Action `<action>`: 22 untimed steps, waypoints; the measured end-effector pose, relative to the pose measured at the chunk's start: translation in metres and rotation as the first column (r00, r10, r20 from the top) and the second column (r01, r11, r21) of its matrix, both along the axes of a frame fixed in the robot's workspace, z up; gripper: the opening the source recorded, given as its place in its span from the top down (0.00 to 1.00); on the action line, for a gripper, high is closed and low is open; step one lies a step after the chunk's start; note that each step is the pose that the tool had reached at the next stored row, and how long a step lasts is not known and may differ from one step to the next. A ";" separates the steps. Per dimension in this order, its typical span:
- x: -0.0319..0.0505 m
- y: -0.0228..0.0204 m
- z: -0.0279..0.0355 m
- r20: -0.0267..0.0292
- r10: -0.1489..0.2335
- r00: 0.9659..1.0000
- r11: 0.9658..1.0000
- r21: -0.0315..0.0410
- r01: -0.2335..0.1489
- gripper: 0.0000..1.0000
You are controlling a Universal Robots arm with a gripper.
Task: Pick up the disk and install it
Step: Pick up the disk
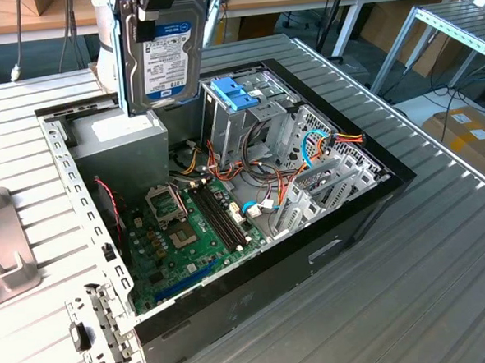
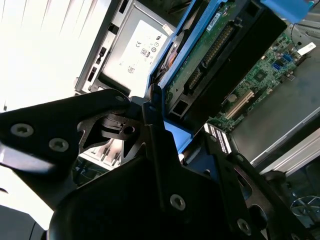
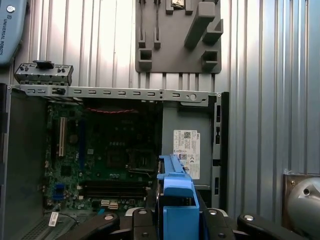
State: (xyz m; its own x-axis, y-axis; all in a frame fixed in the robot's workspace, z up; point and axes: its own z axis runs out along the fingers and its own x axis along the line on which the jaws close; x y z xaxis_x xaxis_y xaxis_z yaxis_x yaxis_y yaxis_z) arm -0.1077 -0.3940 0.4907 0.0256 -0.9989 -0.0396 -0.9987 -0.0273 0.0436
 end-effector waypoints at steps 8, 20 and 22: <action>0.0046 -0.0017 -0.0003 0.000 0.000 1.000 1.000 0.000 0.000 0.63; 0.0105 -0.0055 -0.0006 0.000 0.000 1.000 1.000 0.000 0.000 0.63; 0.0111 -0.0060 -0.0007 0.000 0.000 1.000 1.000 0.000 0.000 0.63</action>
State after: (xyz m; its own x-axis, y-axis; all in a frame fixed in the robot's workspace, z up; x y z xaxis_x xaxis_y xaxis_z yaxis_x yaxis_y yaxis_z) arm -0.0965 -0.4000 0.4900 0.0256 -0.9989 -0.0397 -0.9987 -0.0273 0.0435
